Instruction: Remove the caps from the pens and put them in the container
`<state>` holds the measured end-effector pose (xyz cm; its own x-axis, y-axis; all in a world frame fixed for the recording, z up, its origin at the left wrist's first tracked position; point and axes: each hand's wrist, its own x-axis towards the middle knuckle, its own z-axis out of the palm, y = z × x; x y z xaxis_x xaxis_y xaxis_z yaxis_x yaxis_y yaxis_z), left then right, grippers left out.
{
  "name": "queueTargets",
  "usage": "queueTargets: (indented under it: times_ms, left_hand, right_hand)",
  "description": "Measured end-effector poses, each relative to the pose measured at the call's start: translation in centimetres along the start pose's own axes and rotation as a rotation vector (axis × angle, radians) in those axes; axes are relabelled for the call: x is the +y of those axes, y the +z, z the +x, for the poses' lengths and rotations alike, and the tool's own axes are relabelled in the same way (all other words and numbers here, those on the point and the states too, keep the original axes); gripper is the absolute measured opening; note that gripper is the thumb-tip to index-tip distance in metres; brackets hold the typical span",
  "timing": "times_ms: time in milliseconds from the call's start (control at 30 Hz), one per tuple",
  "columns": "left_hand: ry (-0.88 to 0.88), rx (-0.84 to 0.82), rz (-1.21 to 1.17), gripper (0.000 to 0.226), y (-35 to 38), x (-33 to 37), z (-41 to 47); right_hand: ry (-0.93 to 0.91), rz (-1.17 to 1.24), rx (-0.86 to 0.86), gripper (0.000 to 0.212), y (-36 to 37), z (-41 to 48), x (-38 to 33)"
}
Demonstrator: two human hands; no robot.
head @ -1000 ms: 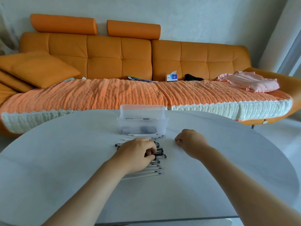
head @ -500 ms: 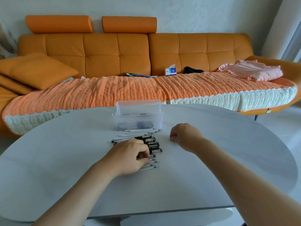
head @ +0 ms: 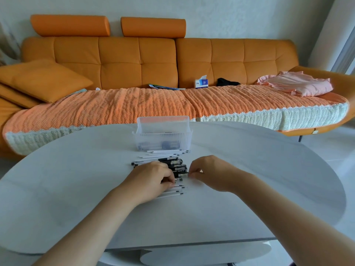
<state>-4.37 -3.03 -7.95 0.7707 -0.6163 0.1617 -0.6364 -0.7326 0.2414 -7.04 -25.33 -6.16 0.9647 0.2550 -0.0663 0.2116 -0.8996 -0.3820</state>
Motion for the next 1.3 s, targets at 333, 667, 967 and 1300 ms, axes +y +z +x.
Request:
queueTargets:
  times_ms: [333,667,967,1300]
  left_hand:
    - [0.005,-0.027,0.039,0.008,0.1,0.8,-0.2]
    - [-0.011,0.083,0.020,0.013,-0.5,0.3,-0.3]
    - [-0.028,0.149,-0.041,0.009,-0.8,0.5,-0.5]
    - [-0.010,0.159,-0.192,0.008,-0.8,0.5,-0.4]
  right_hand:
    - [-0.003,0.018,-0.031,0.008,0.8,0.4,-1.0]
    - [-0.042,0.161,0.060,0.006,0.4,0.4,-1.6]
    - [-0.039,0.141,0.133,0.008,0.6,0.3,-2.4]
    - [0.007,0.291,0.097,0.023,1.1,0.4,-2.4]
